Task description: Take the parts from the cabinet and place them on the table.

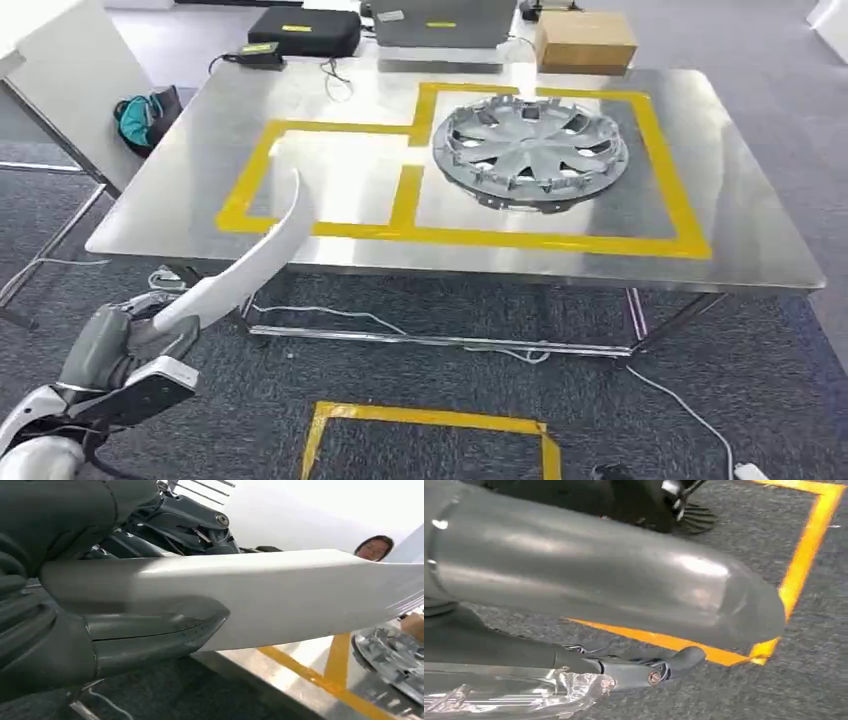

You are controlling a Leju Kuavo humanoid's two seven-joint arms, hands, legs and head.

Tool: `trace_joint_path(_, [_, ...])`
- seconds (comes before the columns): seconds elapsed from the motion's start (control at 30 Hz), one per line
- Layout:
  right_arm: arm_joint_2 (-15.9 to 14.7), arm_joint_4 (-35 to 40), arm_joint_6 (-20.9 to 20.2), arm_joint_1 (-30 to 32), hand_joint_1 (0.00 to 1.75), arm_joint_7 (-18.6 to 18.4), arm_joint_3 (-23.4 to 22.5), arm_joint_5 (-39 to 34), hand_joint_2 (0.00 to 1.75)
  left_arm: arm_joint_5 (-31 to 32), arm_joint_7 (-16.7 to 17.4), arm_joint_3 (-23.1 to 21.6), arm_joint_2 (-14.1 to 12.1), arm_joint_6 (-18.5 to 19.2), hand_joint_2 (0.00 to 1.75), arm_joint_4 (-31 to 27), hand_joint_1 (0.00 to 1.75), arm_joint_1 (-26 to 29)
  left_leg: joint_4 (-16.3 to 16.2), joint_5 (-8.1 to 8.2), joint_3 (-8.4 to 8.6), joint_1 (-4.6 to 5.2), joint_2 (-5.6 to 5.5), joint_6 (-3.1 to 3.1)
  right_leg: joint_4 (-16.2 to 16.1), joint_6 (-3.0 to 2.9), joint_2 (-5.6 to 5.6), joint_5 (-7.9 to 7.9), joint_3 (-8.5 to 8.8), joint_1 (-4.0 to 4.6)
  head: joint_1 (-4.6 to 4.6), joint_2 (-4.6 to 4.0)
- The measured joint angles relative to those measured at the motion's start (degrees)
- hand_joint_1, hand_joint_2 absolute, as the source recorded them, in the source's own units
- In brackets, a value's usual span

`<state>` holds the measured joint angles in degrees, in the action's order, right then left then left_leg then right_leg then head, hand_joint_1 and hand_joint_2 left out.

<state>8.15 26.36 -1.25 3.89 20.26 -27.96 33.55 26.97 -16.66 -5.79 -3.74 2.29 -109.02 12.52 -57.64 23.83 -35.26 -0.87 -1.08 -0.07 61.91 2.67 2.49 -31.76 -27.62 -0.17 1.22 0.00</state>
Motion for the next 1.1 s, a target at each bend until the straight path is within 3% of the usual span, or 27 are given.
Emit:
trace_joint_path(0.03, [0.0,0.0,0.0,-0.3,0.0,0.0,0.0,0.0,0.0,0.0,0.0,0.0,-0.1,0.0,1.75,0.0,1.75,0.0,0.0,0.59,0.52,0.17,0.59,0.27,4.8,0.2,-1.58,-0.73,-3.12,0.0,0.07,0.0])
trace_joint_path(0.1, [0.0,-0.1,-0.1,-0.4,0.0,0.0,0.1,0.0,0.0,0.0,0.0,0.0,-0.1,0.0,1.75,0.0,1.75,0.0,0.0,2.06,1.88,0.44,1.72,0.62,12.3,0.21,-2.18,-5.37,-9.06,0.03,0.12,0.0])
trace_joint_path(0.13, [0.0,-0.1,-0.1,-0.3,0.0,0.0,0.1,0.0,0.0,0.0,0.0,0.0,-0.1,0.1,1.75,0.0,1.75,0.1,0.0,2.78,2.77,0.51,2.18,0.63,13.5,0.08,-2.17,-6.81,-10.79,0.12,0.05,0.0])
trace_joint_path(0.17, [0.0,-0.1,-0.1,-0.1,0.0,0.0,0.1,0.0,0.0,0.0,0.0,0.0,-0.1,0.1,1.75,0.0,1.75,0.0,0.0,3.61,3.86,0.56,2.63,0.67,12.6,-0.12,-2.18,-6.7,-11.55,0.23,0.09,0.0])
trace_joint_path(0.23, [0.0,-0.1,-0.1,0.0,0.0,0.0,0.1,0.1,0.0,0.0,0.0,0.0,-0.1,0.1,1.75,0.0,1.75,0.0,0.0,5.27,6.33,0.62,3.2,0.62,6.2,-0.69,-2.26,-2.73,-10.47,0.46,0.05,0.0])
trace_joint_path(0.27, [0.0,-0.2,-0.1,0.1,0.0,0.0,0.1,0.2,0.0,0.0,0.0,0.0,-0.2,0.1,1.75,0.0,1.75,-0.1,0.0,6.26,7.73,0.62,3.46,0.46,1.3,-1.03,-2.57,1.47,-9.31,0.63,0.07,0.0])
trace_joint_path(0.3, [0.0,-0.2,-0.3,0.2,0.0,0.0,0.1,0.2,0.0,0.0,0.0,0.0,-0.2,0.1,1.75,0.0,1.75,-0.2,0.3,6.99,8.2,0.61,3.76,0.33,-1.0,-1.3,-3.22,6.86,-8.43,0.8,0.11,0.0])
trace_joint_path(0.33, [0.0,-0.4,-0.3,0.1,0.0,-0.1,0.1,0.2,0.0,0.0,0.0,0.0,-0.2,0.1,1.75,0.0,1.75,-0.4,0.1,7.51,9.29,0.72,3.85,0.03,-1.0,-1.31,-3.41,5.79,-9.02,1.0,-0.31,-0.02])
trace_joint_path(0.37, [0.0,-0.5,-0.5,-0.1,0.0,0.0,0.1,0.3,0.0,0.1,0.1,0.1,-0.2,0.0,1.75,0.0,1.75,-0.6,0.7,7.91,9.35,0.77,3.86,-0.42,-1.4,-1.6,-3.46,5.55,-7.87,1.21,-0.3,0.0])
trace_joint_path(0.4, [0.0,-0.5,-0.5,0.1,0.0,0.1,0.1,0.5,0.0,0.5,0.1,0.2,-0.2,-0.2,1.75,0.0,1.75,-0.6,0.5,7.49,10.32,0.75,3.8,-0.79,-2.0,-2.1,-3.27,5.66,-8.45,1.16,-0.41,0.0])
trace_joint_path(0.43, [0.0,-0.6,-0.6,0.1,0.0,0.2,0.1,0.6,0.0,0.6,0.2,0.2,-0.1,-0.7,1.75,0.0,1.75,-0.7,0.5,7.04,10.53,0.74,3.82,-1.27,-2.2,-2.59,-3.01,5.92,-7.87,1.12,-0.35,0.0])
trace_joint_path(0.47, [0.0,-0.7,-0.7,-0.2,0.0,0.3,0.1,0.7,0.0,1.0,0.3,0.4,-0.1,-1.0,1.75,0.0,1.75,-0.9,-0.5,6.96,9.79,0.71,3.61,-1.43,-2.7,-2.72,-2.64,6.02,-6.25,0.66,-0.43,0.0])
trace_joint_path(0.5, [0.0,-0.8,-0.7,-0.3,0.0,0.4,0.1,0.9,0.0,1.4,0.7,0.7,-0.1,-1.3,1.75,0.0,1.75,-1.1,-3.4,6.12,8.26,0.65,2.65,-1.66,-3.0,-2.97,-2.57,5.86,-5.83,0.62,-0.46,0.0])
trace_joint_path(0.53, [0.0,-0.9,-0.7,-0.6,0.0,0.4,0.1,1.0,0.0,1.4,1.1,1.2,0.0,-2.1,1.75,0.0,1.75,-1.5,-7.3,6.19,5.57,0.57,2.03,-1.91,-3.2,-3.13,-2.29,5.77,-5.52,0.59,-0.92,0.0])
trace_joint_path(0.57, [0.0,-1.2,-0.7,-0.9,0.0,0.5,0.1,1.1,0.0,1.9,1.9,1.6,0.0,-2.6,1.75,0.1,1.75,-1.8,-11.1,7.29,2.6,0.51,1.74,-2.04,-3.4,-3.31,-1.91,5.48,-5.06,0.6,-0.83,0.0])
trace_joint_path(0.6, [0.0,-1.5,-0.7,-1.0,0.0,0.5,0.1,1.1,0.0,2.0,2.3,1.9,0.0,-2.9,1.75,0.3,1.75,-1.8,-14.1,9.55,-0.13,0.51,1.67,-2.21,-3.4,-3.36,-1.66,5.01,-4.64,0.61,-0.89,0.0])
trace_joint_path(0.63, [0.0,-1.9,-0.7,-1.0,0.0,0.6,0.1,1.2,0.0,2.4,2.7,2.1,0.0,-3.1,1.75,0.4,1.75,-1.9,-15.5,11.6,-2.08,0.53,1.65,-2.27,-3.4,-3.41,-1.35,4.49,-4.12,0.64,-0.94,0.0])
trace_joint_path(0.67, [0.0,-2.3,-0.7,-1.0,0.0,0.6,0.1,1.2,0.0,2.7,3.2,2.3,0.1,-3.3,1.75,0.6,1.75,-2.0,-15.1,12.33,-3.23,0.53,1.63,-2.27,-3.4,-3.41,-1.03,3.97,-3.48,0.66,-0.87,0.0])
trace_joint_path(0.7, [0.0,-2.6,-0.7,-1.0,0.0,0.6,0.1,1.2,0.0,3.1,3.6,2.6,0.1,-3.5,1.75,0.8,1.75,-2.1,-13.4,11.28,-3.43,0.53,1.62,-2.17,-3.4,-3.43,-0.82,3.43,-2.76,0.69,-0.89,0.0])
trace_joint_path(0.73, [0.0,-2.9,-0.7,-1.1,0.0,0.7,0.2,1.3,0.0,3.4,4.0,2.9,0.1,-3.7,1.75,1.0,1.75,-2.4,-9.8,8.28,-2.8,0.57,1.59,-1.91,-3.4,-3.36,-0.6,2.85,-1.94,0.72,-0.94,0.0])
trace_joint_path(0.8, [0.0,-3.5,-0.7,-1.1,0.0,1.0,0.2,1.4,0.0,3.7,4.4,3.1,0.1,-3.9,1.75,1.4,1.75,-2.9,-1.5,0.04,-0.97,0.95,1.57,-0.83,-3.6,-3.08,-0.31,1.86,-1.48,0.69,-0.94,0.0])
trace_joint_path(0.83, [0.0,-4.0,-0.8,-1.5,0.0,1.0,0.2,1.5,0.0,4.0,4.6,3.3,0.1,-4.1,1.75,1.6,1.75,-3.0,-0.4,-0.08,-1.01,1.17,1.34,-0.67,-3.3,-2.71,-0.01,1.24,-0.44,1.0,-0.94,0.0])
trace_joint_path(0.87, [0.0,-4.2,-0.8,-1.6,0.0,1.1,0.2,1.6,0.0,4.5,5.0,3.4,0.1,-4.1,1.75,1.9,1.75,-3.2,-0.5,1.04,-0.82,1.27,1.31,-0.56,-3.8,-2.22,-0.03,0.8,-1.05,0.87,-0.98,0.0])
trace_joint_path(0.93, [0.0,-4.5,-0.8,-1.8,0.0,1.2,0.3,1.7,0.0,5.4,5.6,3.6,0.1,-4.1,1.75,2.1,1.75,-3.6,1.0,0.63,0.1,1.3,1.16,0.32,-3.7,-1.23,-0.18,2.05,0.62,0.83,-1.0,0.0])
trace_joint_path(1.0, [-0.2,-4.6,-0.8,-1.9,0.0,1.2,0.3,2.0,0.0,6.4,6.5,3.6,0.2,-4.0,1.75,2.4,1.75,-4.1,1.4,0.33,2.34,0.71,1.22,1.03,-2.5,-0.61,-0.77,0.88,0.78,1.05,-0.78,0.0])
trace_joint_path(1.03, [-0.2,-4.8,-0.8,-2.3,0.0,1.3,0.4,2.0,0.0,6.9,6.9,3.6,0.2,-4.0,1.75,2.5,1.75,-4.3,1.4,0.73,2.85,0.61,1.29,1.36,0.7,-0.44,-1.35,0.12,-0.85,0.95,-0.28,-0.04])
trace_joint_path(1.1, [-0.2,-5.2,-0.8,-2.7,0.0,1.3,0.7,2.2,0.0,7.4,7.4,3.5,0.2,-3.8,1.75,2.9,1.75,-4.6,1.4,1.55,3.32,0.58,1.29,1.38,9.9,0.43,-1.8,-3.43,-7.27,0.49,-0.3,-0.02])
